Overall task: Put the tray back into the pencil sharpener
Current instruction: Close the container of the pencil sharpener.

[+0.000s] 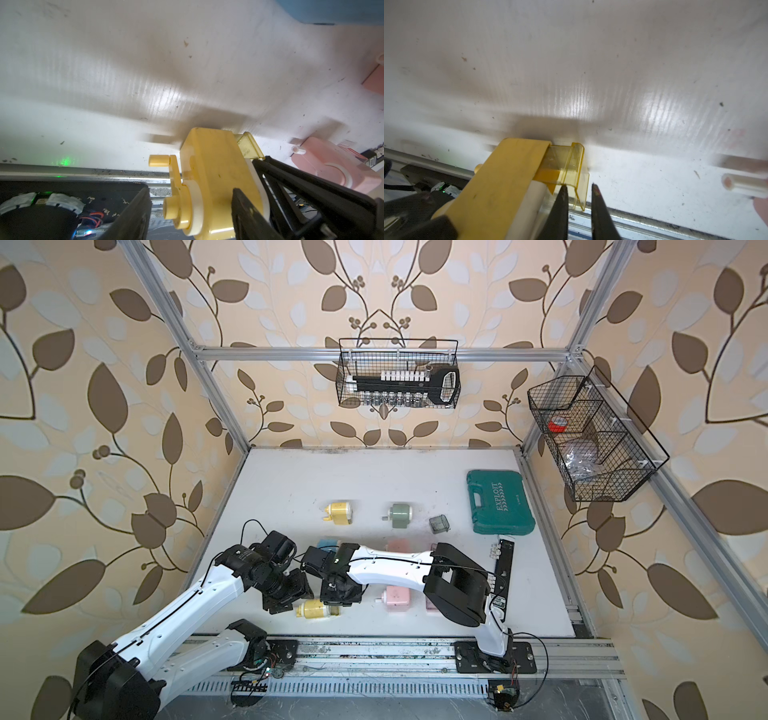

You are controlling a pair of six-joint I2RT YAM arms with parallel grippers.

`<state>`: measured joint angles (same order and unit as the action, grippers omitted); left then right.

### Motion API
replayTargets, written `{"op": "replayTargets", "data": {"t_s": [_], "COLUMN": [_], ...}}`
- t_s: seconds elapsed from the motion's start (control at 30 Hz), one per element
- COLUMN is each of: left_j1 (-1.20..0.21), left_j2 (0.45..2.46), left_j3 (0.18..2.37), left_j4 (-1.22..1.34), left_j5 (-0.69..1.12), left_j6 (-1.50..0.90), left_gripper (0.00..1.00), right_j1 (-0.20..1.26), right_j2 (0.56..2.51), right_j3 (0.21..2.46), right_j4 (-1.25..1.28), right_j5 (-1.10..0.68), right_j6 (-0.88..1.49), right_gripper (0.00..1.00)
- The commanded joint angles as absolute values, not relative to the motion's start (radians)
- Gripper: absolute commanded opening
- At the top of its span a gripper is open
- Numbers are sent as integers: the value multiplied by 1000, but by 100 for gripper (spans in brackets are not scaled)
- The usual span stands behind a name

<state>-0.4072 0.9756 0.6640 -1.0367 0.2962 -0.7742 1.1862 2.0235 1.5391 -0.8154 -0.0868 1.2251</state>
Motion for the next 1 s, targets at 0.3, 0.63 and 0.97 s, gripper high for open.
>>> {"op": "replayTargets", "data": {"t_s": [0.3,0.63,0.97], "left_j1": [-417,-416,-416], "left_j2": [940,861,801], "left_j3": [775,810,711], "left_j4": [-1088,-1164,-1090], "left_j5": [168,140,220], "left_j6": [-826,-826,-934], "left_gripper": [66,65,60], "right_j1": [1179,1180,1165], "right_j2": [2056,1972,1853], "right_j3": [1589,1555,1441], "right_j4": [-832,-853,-835], "right_j5": [-85,-35,0], "right_j6": [1200,1192,1156], "right_gripper": [18,19,18]}}
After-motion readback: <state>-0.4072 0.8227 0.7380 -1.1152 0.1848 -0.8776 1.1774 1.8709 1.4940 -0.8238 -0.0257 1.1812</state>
